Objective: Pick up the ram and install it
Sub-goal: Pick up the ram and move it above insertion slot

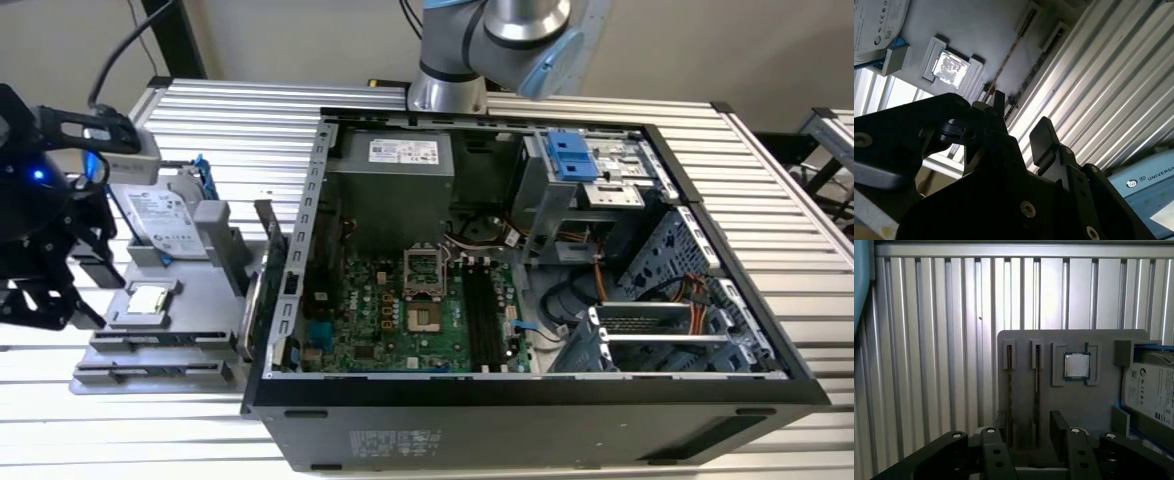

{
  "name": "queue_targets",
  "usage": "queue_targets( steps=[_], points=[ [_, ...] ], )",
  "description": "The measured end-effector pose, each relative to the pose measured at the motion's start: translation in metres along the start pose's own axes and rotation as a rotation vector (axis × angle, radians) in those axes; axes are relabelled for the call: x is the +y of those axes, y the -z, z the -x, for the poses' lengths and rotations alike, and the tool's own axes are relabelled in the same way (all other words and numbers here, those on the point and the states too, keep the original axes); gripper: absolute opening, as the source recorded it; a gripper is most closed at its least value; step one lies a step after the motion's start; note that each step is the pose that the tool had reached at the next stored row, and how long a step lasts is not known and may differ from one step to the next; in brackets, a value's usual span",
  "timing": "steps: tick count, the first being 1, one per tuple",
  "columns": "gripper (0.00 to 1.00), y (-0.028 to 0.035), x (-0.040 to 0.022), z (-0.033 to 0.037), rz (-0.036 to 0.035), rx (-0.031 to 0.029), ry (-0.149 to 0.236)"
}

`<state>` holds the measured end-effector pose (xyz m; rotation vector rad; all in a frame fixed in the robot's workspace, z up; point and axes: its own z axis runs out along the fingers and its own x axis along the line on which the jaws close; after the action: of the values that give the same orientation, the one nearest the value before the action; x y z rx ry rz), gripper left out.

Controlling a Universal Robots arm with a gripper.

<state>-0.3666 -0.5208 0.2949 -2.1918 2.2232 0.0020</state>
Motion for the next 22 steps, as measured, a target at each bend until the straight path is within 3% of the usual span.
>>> queue_targets(
  steps=[5,12,16,22],
  points=[
    [1.00,-0.0045,0.0000,-0.0009,0.0098,0.0001,0.000],
    [1.00,-0.0106,-0.0006,-0.0047,0.0138,0.0001,0.005],
    [1.00,-0.0133,-0.0008,-0.0051,0.0145,-0.0002,0.057],
    [1.00,-0.0171,-0.0007,-0.0051,0.0161,-0.0008,0.162]
  ],
)
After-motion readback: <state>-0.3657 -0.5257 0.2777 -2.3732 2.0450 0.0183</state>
